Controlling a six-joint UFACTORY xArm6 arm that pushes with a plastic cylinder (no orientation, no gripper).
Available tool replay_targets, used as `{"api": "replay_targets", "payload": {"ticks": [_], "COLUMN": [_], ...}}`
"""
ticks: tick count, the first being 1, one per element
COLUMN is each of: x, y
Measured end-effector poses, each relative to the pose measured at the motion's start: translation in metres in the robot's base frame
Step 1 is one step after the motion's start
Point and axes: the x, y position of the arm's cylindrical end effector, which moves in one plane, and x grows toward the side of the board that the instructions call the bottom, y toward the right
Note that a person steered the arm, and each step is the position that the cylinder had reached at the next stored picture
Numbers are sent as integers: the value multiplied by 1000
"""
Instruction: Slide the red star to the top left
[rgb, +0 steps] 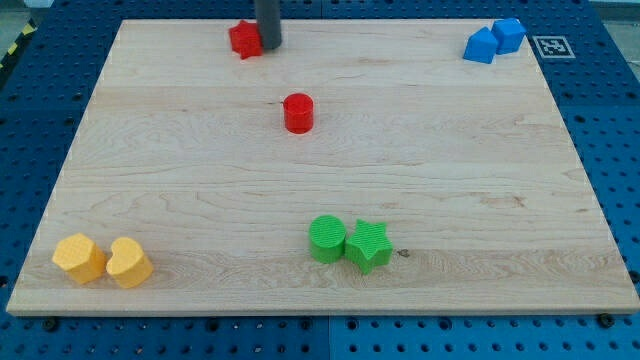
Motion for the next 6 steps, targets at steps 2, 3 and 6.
{"api": "replay_targets", "payload": {"ticks": [2, 3, 6], "x": [0, 0, 20], "y": [-37, -59, -56]}}
